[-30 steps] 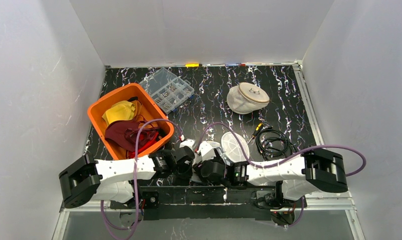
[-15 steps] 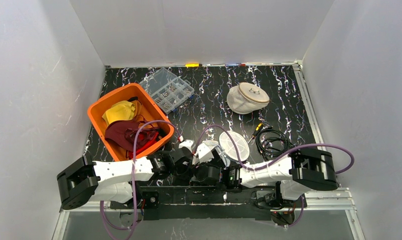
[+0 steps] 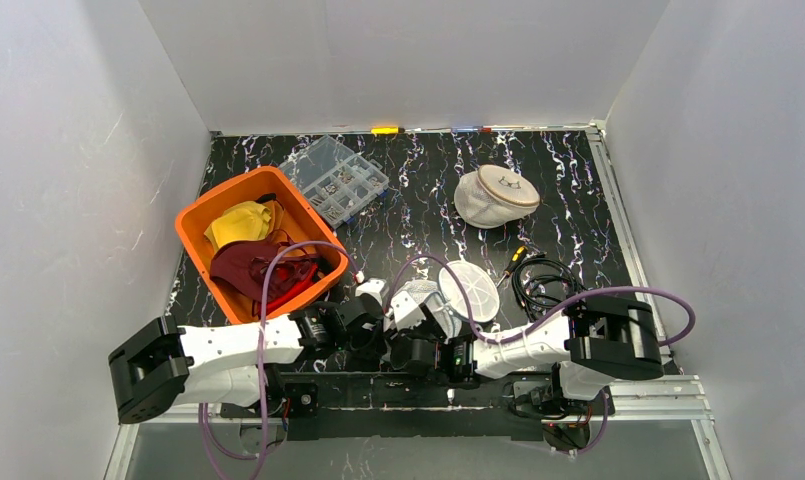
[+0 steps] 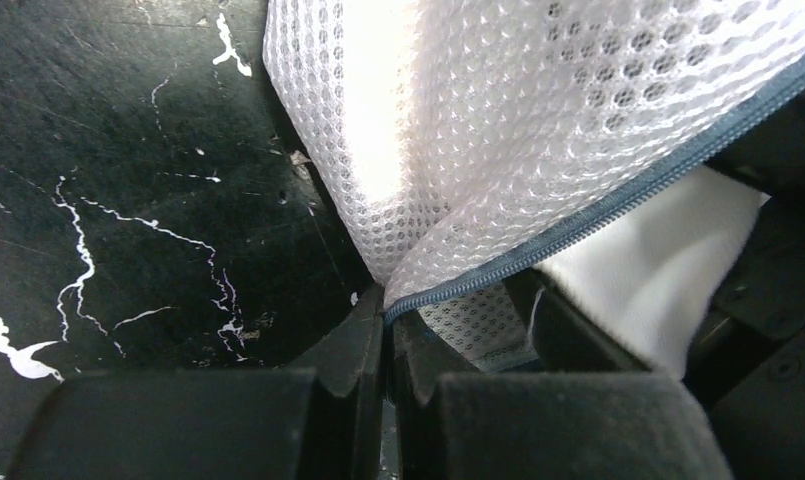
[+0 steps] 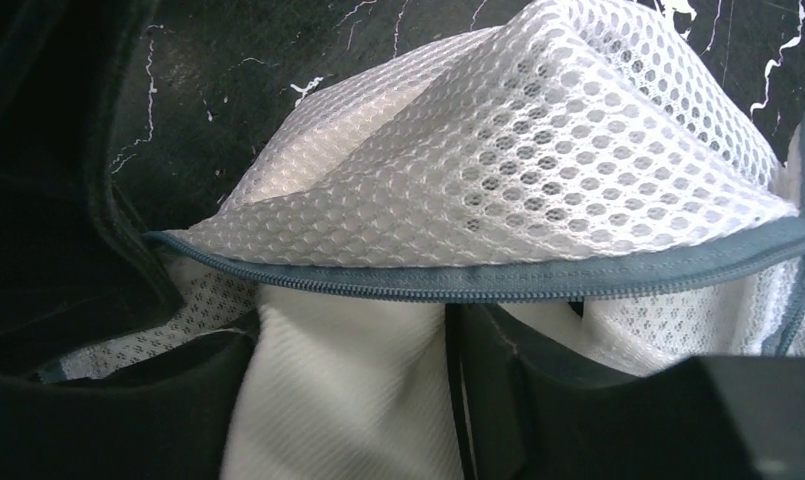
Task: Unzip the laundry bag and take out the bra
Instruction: Pick up the bra from the laundry bag.
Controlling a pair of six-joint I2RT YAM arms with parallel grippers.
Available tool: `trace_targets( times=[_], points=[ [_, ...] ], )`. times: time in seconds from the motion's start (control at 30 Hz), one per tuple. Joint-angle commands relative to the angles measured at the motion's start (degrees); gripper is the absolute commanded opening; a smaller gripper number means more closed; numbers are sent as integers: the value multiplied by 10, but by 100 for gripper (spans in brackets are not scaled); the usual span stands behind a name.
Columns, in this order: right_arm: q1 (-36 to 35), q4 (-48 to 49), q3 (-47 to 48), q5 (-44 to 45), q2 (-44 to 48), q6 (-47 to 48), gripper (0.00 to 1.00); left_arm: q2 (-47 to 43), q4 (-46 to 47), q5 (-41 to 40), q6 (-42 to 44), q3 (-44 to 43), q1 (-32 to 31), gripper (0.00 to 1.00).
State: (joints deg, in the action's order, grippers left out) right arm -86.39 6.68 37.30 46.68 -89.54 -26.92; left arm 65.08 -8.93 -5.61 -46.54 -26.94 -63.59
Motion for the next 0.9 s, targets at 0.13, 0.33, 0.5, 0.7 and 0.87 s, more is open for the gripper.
trace_targets(
  times=[0.13, 0.33, 0.5, 0.7, 0.87],
  points=[
    [-13, -29, 8, 29, 37, -4, 33, -25, -25, -5, -1, -9, -3, 0],
    [-13, -66, 2, 38, 105, -14, 6, -33, -34, -13, 2, -20, -3, 0],
    [-14, -94, 1, 8, 159, -3, 1, -37, -51, -27, -2, -30, -3, 0],
    [-14, -141, 24, -80, 204, 36, 1, -50, -91, -64, 4, -70, -3, 0],
    [-12, -172, 18, -88, 299, 33, 1, -44, -122, -100, 26, -101, -3, 0]
  ],
)
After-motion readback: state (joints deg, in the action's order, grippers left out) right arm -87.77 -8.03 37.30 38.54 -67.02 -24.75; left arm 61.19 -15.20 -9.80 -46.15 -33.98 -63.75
